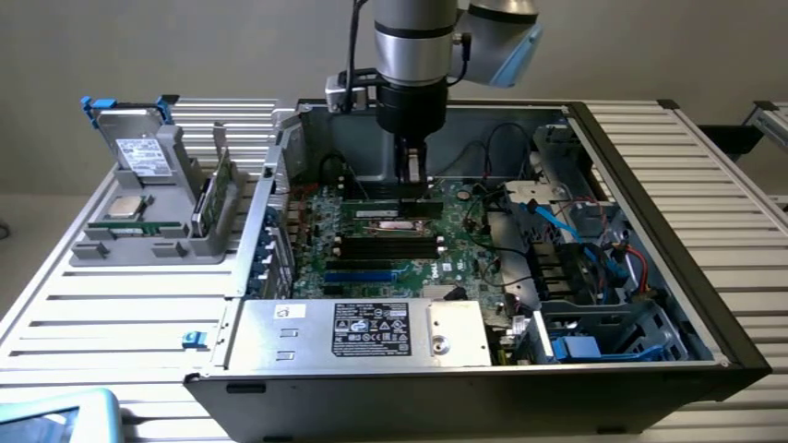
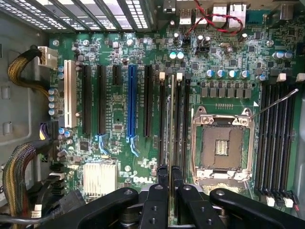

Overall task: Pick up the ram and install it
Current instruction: 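Insert the ram into the slot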

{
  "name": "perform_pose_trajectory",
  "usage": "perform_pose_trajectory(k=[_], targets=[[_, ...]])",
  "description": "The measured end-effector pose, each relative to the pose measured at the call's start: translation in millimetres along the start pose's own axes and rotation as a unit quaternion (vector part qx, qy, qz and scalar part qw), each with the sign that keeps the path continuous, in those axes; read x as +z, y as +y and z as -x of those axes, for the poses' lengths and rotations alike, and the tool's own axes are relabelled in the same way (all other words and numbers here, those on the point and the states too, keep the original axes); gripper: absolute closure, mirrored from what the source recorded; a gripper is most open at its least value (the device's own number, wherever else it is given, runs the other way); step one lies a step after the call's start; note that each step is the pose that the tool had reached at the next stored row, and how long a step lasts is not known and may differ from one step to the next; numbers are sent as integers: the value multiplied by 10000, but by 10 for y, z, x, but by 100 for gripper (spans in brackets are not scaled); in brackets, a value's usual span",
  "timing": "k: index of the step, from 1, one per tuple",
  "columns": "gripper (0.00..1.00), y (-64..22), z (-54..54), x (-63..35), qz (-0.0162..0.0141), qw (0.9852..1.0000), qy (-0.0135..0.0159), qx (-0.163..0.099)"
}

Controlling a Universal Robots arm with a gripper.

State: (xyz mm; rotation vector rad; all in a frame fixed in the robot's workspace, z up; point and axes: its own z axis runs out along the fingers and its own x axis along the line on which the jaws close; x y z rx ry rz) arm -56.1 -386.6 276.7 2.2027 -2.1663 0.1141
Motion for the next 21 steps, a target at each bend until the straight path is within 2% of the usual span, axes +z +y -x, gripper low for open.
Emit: perform_pose_trajectory(k=[2, 5, 8, 11, 12, 21], targets=[[86, 1, -16, 34, -12, 10000, -4, 1], [86, 2, -41, 75, -46, 10000, -18, 6], [86, 6, -60, 111, -59, 10000, -68, 11], [86, 17, -64, 138, -62, 9999, -138, 14], [86, 18, -65, 141, -63, 9999, -145, 15], [86, 20, -67, 149, -63, 9999, -147, 14]])
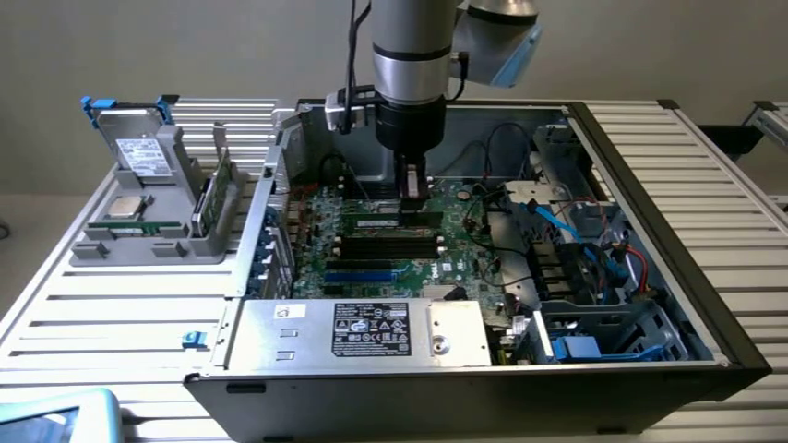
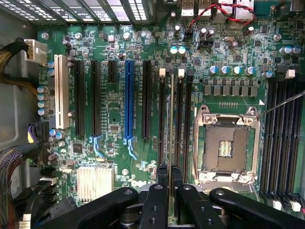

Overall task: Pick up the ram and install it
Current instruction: 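Insert the ram into the slot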

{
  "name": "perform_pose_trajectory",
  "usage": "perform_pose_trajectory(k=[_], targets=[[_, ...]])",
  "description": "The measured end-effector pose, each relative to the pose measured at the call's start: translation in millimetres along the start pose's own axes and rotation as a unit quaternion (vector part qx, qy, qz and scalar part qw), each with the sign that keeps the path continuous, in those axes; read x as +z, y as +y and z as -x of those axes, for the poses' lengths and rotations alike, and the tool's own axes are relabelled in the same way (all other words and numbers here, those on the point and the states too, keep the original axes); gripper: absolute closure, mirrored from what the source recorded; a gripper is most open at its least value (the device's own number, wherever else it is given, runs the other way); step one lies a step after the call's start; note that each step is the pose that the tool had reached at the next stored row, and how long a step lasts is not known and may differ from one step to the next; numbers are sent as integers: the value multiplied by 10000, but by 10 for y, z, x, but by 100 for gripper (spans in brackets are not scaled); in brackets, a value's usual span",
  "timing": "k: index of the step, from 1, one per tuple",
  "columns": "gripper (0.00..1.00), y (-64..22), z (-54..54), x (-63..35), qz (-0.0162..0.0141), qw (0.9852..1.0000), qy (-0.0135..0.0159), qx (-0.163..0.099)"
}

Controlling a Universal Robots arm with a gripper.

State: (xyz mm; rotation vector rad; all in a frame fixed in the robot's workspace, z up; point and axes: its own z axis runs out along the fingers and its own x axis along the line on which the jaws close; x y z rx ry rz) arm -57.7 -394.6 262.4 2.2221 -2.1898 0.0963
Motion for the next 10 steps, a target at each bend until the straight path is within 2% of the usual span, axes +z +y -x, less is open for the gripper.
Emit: perform_pose_trajectory(k=[7, 10], targets=[[86, 7, 1, 117, -3, 10000, 0, 1], [86, 10, 0, 132, -4, 10000, 0, 2]])
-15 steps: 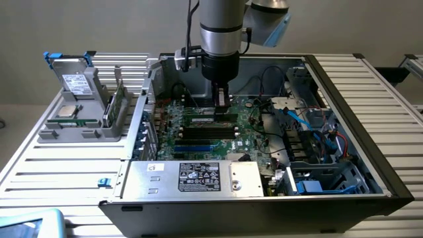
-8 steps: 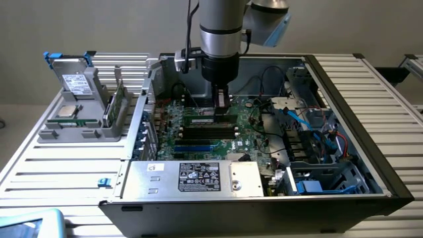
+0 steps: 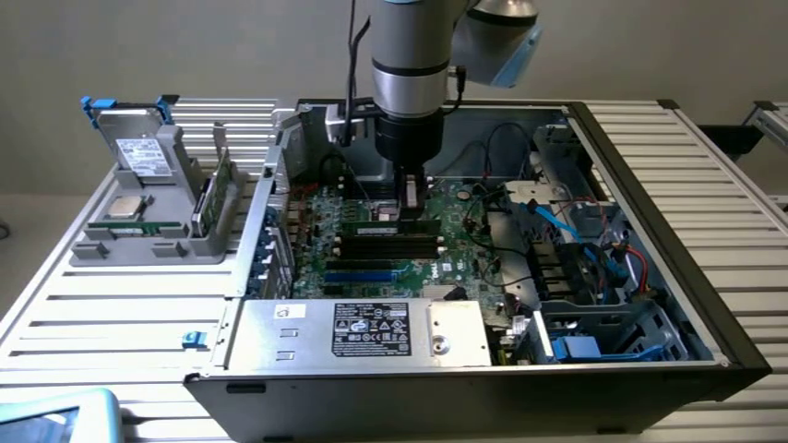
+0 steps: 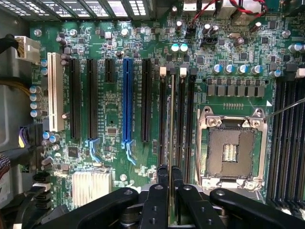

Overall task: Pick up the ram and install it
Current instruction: 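Insert the ram into the slot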

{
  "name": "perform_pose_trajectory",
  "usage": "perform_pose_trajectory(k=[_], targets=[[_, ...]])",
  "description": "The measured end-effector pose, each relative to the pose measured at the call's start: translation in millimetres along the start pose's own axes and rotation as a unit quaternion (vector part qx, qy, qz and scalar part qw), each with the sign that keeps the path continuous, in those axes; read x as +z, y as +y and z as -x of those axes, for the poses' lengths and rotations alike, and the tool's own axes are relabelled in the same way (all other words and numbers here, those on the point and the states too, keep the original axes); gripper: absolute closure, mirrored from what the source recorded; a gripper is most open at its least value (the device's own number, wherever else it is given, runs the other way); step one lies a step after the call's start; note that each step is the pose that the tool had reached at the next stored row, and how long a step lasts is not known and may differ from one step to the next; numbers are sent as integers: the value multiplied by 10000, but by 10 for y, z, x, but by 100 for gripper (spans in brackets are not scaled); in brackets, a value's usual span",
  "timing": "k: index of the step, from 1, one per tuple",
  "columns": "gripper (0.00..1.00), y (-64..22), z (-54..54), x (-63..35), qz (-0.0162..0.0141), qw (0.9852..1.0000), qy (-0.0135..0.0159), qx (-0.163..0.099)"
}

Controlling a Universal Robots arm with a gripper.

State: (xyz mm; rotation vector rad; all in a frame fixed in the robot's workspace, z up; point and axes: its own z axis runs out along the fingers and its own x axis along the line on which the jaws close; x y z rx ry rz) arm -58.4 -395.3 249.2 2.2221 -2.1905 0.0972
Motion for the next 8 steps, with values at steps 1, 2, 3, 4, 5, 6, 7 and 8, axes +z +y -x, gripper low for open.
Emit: perform_pose_trajectory(k=[1, 2, 3, 4, 5, 6, 7, 8], targets=[[86, 1, -1, 1, 0, 10000, 0, -1], [86, 1, -3, 5, 0, 10000, -1, -1], [86, 2, -9, 8, -1, 10000, -1, 0], [86, 3, -20, 13, 0, 10000, -9, 0], [86, 3, -31, 17, -1, 10000, -23, 1], [86, 3, -38, 20, -1, 10000, -40, 1], [86, 3, -42, 24, 0, 10000, -53, 1], [86, 4, -42, 28, 0, 10000, -61, 2]])
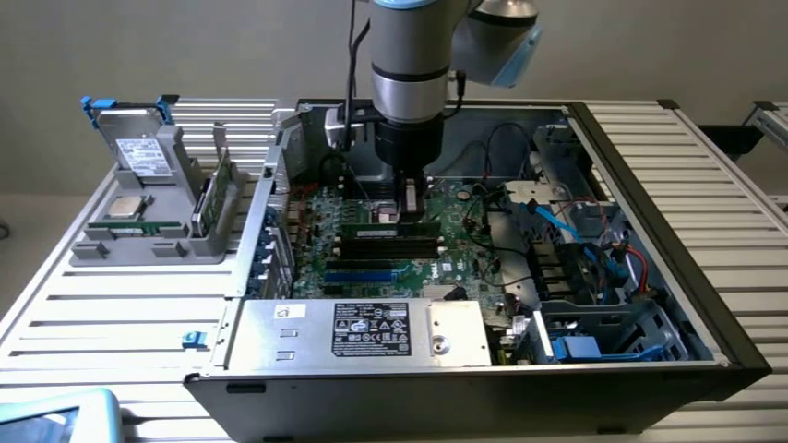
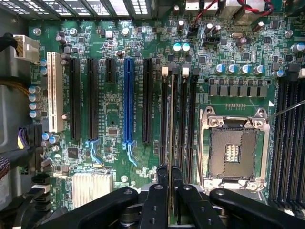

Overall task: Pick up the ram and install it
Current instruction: 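Insert the ram into the slot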

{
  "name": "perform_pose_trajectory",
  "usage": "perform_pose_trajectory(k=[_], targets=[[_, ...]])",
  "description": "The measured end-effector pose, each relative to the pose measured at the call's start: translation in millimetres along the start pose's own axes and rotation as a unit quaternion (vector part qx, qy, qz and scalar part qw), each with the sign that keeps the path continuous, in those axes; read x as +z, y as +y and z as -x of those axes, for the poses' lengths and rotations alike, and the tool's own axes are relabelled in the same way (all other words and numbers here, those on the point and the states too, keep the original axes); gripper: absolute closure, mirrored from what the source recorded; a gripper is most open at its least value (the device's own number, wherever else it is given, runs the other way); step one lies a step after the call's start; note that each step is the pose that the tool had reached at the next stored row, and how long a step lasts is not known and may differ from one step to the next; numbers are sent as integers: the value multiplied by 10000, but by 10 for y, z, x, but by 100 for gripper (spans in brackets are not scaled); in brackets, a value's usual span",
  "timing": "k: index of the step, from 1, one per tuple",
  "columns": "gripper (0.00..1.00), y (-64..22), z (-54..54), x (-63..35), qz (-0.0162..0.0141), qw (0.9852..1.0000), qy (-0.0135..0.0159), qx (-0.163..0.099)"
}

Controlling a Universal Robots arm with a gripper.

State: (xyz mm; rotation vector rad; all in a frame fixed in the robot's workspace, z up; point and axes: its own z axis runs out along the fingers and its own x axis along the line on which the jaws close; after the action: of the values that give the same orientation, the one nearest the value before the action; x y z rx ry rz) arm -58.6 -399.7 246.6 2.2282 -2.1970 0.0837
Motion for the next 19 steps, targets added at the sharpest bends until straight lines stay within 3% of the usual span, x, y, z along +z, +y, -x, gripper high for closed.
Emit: perform_pose_trajectory(k=[4, 14, 17, 19], targets=[[86, 0, -3, 19, 30, 10000, -3, -2], [86, 14, -25, 59, 29, 10000, -2, -2], [86, 16, -25, 71, 24, 10000, 13, -3], [86, 18, -24, 79, 21, 10000, 47, -2]])
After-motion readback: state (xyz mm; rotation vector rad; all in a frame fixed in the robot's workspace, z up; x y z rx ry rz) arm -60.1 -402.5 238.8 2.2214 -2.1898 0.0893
